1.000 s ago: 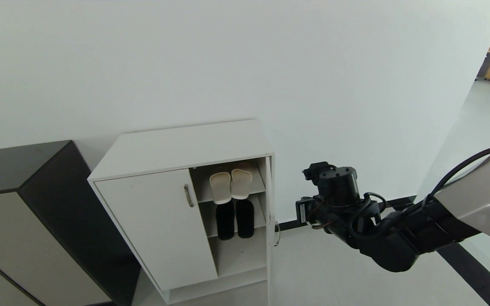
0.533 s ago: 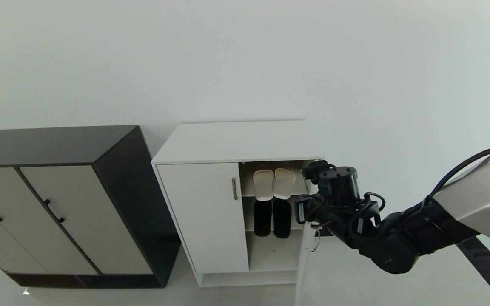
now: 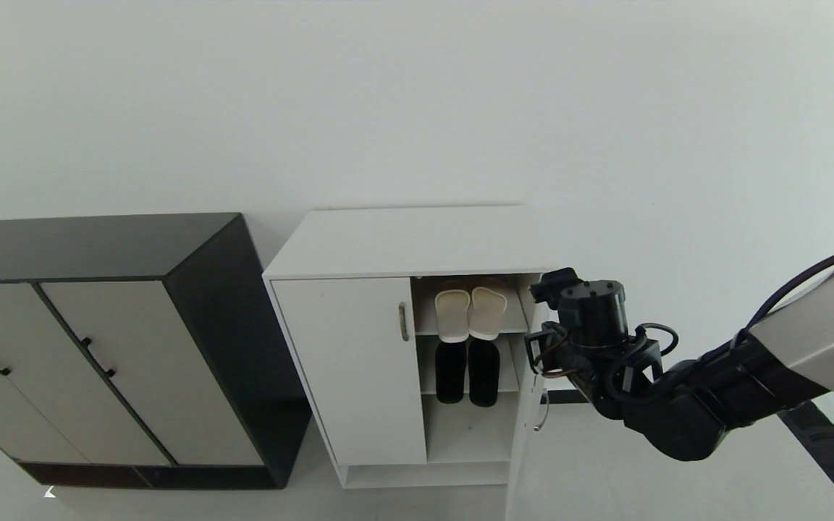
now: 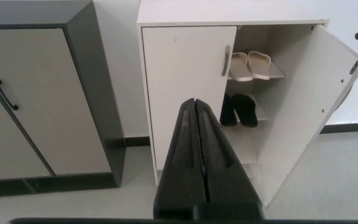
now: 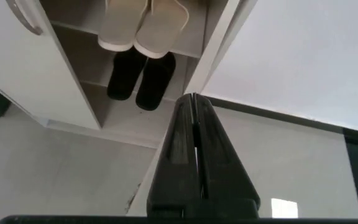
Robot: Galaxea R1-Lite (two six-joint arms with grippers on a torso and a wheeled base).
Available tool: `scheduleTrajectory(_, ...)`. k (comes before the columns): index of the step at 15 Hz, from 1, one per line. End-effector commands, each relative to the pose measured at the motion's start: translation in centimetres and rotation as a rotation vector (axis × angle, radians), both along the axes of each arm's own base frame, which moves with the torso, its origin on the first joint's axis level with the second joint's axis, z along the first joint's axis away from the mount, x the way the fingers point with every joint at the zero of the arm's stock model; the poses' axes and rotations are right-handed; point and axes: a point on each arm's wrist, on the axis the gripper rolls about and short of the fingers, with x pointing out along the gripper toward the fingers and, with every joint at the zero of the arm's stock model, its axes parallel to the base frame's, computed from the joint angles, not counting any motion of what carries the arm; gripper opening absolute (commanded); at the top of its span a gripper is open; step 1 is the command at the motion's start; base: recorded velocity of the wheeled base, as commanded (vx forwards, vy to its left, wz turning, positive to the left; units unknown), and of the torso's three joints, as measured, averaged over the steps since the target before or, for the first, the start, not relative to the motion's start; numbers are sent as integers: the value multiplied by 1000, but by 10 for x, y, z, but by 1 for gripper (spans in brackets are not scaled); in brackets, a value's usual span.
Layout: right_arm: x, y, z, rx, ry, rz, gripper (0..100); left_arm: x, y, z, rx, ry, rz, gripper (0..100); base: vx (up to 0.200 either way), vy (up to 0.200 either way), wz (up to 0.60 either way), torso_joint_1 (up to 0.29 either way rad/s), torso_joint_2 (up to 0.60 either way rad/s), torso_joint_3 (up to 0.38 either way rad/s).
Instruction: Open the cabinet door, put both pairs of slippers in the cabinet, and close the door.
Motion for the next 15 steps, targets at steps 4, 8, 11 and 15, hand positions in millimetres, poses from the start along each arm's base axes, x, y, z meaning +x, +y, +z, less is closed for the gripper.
scheduleTrajectory(4, 4, -28, -10, -94, 56, -50, 0, 0, 0, 0, 0, 1, 1, 0, 0, 0, 0, 0, 0, 0)
scheduleTrajectory(8, 5, -26, -22, -109, 99, -27, 0, 0, 0, 0, 1, 1, -1, 0, 0, 0, 0, 0, 0, 0)
scheduleTrajectory(11, 5, -23, -27, -76, 122, 31, 0, 0, 0, 0, 1, 1, 1, 0, 0, 0, 0, 0, 0, 0)
scheduleTrajectory(15, 7, -10, -29, 90, 151, 132, 0, 0, 0, 0, 1, 1, 1, 0, 0, 0, 0, 0, 0, 0)
